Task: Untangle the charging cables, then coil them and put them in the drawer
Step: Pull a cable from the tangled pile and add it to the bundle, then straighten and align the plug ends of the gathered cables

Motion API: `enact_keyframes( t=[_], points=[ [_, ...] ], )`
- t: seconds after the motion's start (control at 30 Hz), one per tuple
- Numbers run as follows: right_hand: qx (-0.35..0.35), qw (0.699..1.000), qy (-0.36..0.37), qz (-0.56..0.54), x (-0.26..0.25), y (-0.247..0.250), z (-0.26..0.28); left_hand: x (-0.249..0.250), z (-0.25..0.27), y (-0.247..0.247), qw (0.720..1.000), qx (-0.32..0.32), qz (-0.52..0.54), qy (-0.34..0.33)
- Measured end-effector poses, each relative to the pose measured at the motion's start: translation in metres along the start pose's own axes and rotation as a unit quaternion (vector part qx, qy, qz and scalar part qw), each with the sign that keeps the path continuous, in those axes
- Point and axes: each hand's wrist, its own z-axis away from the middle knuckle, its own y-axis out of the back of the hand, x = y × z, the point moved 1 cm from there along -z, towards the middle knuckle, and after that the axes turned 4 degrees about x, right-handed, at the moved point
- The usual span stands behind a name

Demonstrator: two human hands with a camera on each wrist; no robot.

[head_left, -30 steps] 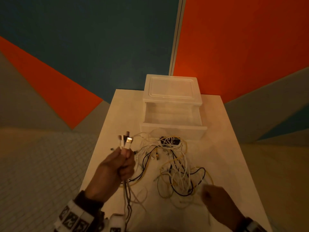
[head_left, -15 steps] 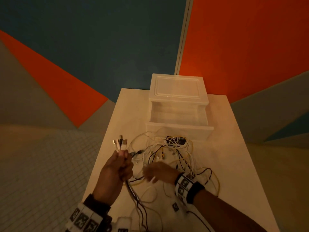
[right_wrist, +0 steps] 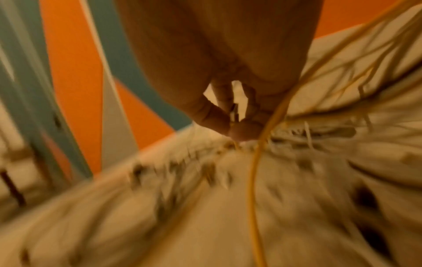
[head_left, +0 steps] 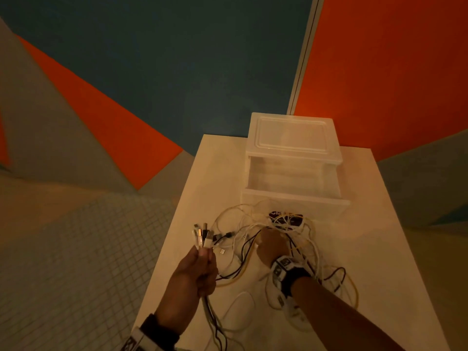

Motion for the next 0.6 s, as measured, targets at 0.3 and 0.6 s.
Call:
enact_keyframes(
  t=[0.3,0.6],
  points=[
    [0.201,0.858,-0.033,-0.471,-0.011,0.24,0.055,0.018,-0.025,-0.016,0.998,-0.045,0.028,-0.041],
    [0.165,0.866,0.167,-0.441,-0.017,0.245,0.092,0.026,-0.037,-0.066,0.99,-0.06,-0.04,-0.124]
  ],
)
